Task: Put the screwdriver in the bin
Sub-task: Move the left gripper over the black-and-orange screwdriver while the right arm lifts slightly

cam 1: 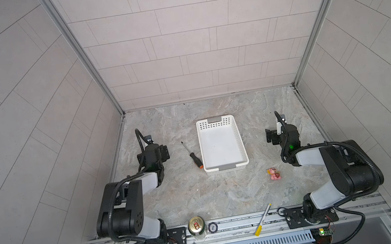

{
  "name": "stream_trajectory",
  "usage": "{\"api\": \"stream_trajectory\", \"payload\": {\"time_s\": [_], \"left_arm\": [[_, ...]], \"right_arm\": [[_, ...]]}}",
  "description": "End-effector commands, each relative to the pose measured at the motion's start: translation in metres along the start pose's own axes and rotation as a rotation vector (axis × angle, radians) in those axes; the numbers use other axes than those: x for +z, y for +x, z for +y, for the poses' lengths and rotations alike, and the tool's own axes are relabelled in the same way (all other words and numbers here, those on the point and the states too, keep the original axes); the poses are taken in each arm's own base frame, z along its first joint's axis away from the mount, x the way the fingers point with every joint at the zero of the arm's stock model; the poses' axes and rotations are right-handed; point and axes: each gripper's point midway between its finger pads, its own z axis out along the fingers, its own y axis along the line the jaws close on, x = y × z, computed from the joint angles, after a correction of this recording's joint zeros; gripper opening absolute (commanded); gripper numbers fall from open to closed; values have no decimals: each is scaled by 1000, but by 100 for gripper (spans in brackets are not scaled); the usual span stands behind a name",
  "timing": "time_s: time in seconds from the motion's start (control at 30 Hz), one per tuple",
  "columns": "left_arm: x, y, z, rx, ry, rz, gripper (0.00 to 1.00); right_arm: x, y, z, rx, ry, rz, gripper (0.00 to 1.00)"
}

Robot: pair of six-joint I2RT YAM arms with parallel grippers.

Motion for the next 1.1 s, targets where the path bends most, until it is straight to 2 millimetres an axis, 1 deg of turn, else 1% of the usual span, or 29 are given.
{"api": "stream_trajectory", "payload": {"time_s": [0.0,0.1,0.2,0.3,0.37,0.43,0.5,0.53,0.6,0.67,0.7,0.73,0.8,0.87,0.97,1.07], "left_arm": [[-28,-37,24,-114,-103,6,100],[-60,-50,37,-295,-128,45,100],[-88,-63,32,-415,-61,98,100],[-109,-80,15,-416,53,134,100],[-123,-89,8,-410,99,141,100],[-138,-99,4,-420,133,148,100],[-145,-105,3,-437,142,162,100],[-147,-111,0,-424,157,168,100],[-144,-117,-5,-361,158,191,100],[-138,-117,-10,-296,149,223,100],[-133,-115,-16,-274,167,248,100],[-130,-112,-28,-254,215,273,100],[-125,-102,-44,-262,277,329,100],[-120,-91,-54,-274,307,382,100],[-115,-82,-55,-264,285,433,100],[-113,-76,-52,-258,251,454,100]], "right_arm": [[0,-3,1,-16,2,-5,100],[0,-3,1,-15,3,-6,100],[0,-3,1,-15,2,-5,100],[2,-3,-1,-2,-2,0,100],[1,-3,-1,-1,-2,-2,100],[0,-3,-1,-1,-3,-6,100],[0,-3,-1,-1,-3,-7,100],[0,-3,-1,0,-3,-7,100],[-1,-10,-3,3,3,-8,100],[-5,-26,-9,18,26,43,100],[-9,-34,-14,39,49,89,100],[-15,-43,-15,67,47,106,100],[-26,-60,-9,138,-4,67,99],[-37,-67,-6,187,-20,87,100],[-57,-84,-7,193,-25,131,100],[-79,-101,-13,205,-25,137,100]]}}
